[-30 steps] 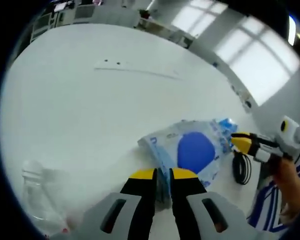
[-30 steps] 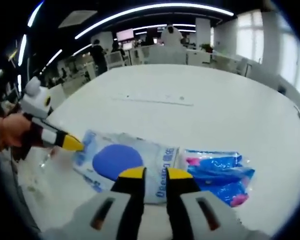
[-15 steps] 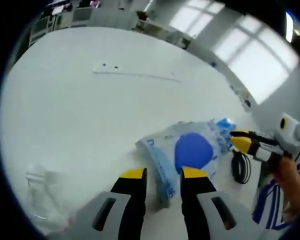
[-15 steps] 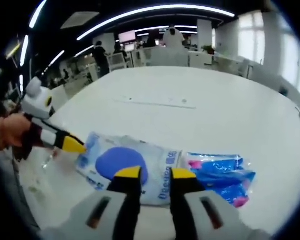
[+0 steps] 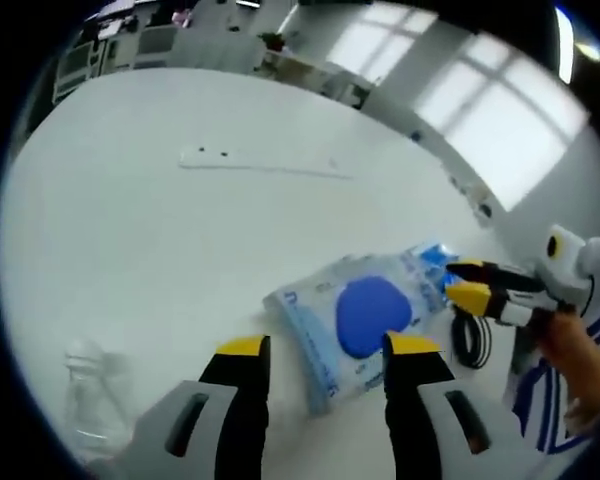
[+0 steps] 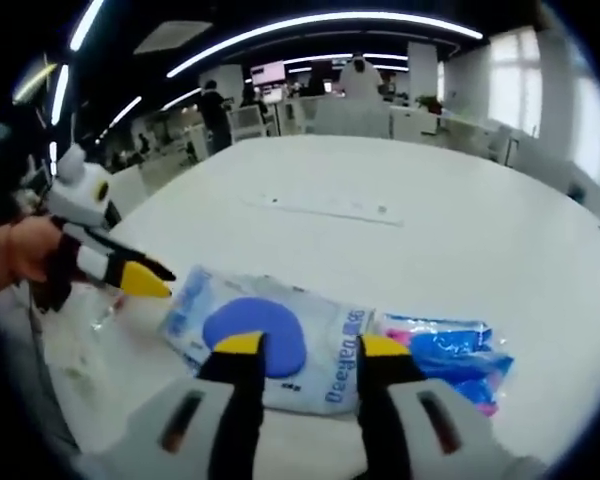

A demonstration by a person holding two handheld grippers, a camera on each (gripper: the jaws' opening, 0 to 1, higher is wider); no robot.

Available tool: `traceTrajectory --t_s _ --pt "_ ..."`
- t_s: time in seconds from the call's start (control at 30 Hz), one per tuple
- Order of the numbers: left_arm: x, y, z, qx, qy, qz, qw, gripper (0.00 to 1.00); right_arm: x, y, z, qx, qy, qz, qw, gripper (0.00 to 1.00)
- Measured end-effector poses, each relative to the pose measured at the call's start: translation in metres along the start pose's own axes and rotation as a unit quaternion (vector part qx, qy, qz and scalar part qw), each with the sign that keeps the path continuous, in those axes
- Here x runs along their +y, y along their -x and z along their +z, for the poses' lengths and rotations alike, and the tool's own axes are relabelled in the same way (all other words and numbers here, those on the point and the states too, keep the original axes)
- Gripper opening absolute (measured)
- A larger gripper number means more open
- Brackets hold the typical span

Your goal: Arrange the tabletop items into an orderly group along one side of the table until the central work area is clear of visible clutter.

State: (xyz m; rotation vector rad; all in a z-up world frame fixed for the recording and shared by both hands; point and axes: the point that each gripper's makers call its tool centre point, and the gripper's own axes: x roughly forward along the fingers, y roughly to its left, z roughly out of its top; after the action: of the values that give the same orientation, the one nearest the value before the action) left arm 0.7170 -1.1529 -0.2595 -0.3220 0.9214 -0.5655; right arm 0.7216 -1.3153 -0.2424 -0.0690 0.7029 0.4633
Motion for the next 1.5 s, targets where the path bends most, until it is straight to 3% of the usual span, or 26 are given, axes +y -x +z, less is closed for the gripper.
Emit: traceTrajectory --t_s 0.23,0.67,1.13,1.5 --pt "-0.006 0.012 0.006 -0.013 -0.009 -0.015 0.9998 0.49 0.003 0.005 0.005 -0.004 0.003 0.003 1.0 0.41" --pt "-0.023 0.044 0.029 -0.077 -0.02 -0.051 0.9955 0.64 0.015 0.015 0.016 -0.017 0.012 0.016 0.9997 0.48" --pt "-0.034 0.085 0.038 -0.118 -0.037 -0.072 0.9898 0.8 0.023 0.034 0.029 -0.034 0.021 0.025 0.9989 0.53" --pt "-0.04 0.118 0.042 -0.142 -0.05 -0.082 0.9852 0.82 0.037 0.047 0.041 -0.055 0.014 0.046 0.9973 0.62"
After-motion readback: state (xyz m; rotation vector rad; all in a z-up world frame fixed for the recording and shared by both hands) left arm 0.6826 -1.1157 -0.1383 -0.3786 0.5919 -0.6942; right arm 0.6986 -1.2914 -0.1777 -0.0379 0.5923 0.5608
